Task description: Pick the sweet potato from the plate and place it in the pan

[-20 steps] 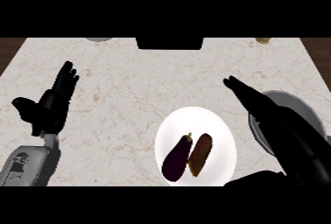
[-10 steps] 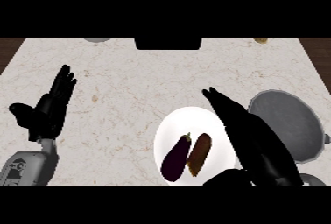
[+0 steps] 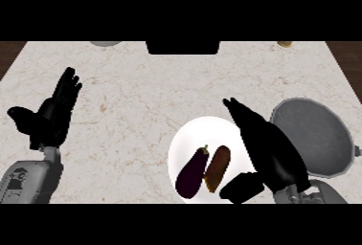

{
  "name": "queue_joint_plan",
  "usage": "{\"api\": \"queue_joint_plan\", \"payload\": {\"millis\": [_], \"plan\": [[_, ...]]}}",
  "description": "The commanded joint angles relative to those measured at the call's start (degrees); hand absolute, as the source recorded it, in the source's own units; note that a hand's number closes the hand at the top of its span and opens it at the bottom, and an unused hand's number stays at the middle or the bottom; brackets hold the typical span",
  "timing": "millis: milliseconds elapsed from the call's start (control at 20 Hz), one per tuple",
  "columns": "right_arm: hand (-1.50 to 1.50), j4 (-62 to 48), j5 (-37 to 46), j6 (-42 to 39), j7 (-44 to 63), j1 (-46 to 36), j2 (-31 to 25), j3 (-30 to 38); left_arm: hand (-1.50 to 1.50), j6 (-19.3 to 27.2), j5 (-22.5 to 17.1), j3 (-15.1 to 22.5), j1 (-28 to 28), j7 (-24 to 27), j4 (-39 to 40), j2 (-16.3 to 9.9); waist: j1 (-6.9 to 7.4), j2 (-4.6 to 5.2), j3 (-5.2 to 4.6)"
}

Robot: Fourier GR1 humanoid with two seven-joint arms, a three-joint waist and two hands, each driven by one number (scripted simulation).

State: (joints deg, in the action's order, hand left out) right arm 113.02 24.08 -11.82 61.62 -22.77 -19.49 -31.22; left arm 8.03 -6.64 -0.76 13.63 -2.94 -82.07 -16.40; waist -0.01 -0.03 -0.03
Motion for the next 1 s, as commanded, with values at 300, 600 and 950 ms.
{"api": "queue_joint_plan", "payload": {"millis": [300,600,950], "plan": [[-1.50,-5.1,0.0,-6.6,1.2,2.7,4.0,-0.8,0.00,1.0,2.2,0.0,0.1,-1.9,-2.1,2.0,0.11,-0.01,0.02],[-1.50,-7.3,3.8,-6.9,-2.8,5.7,3.7,-1.0,0.00,1.9,4.9,2.6,-4.8,0.3,-3.7,5.3,0.14,-0.04,0.03],[-1.50,-13.5,7.6,-10.6,3.2,3.3,7.4,-6.8,0.00,-0.2,3.4,-0.5,-0.1,-1.4,-0.9,2.9,-0.01,-0.02,0.00]]}}
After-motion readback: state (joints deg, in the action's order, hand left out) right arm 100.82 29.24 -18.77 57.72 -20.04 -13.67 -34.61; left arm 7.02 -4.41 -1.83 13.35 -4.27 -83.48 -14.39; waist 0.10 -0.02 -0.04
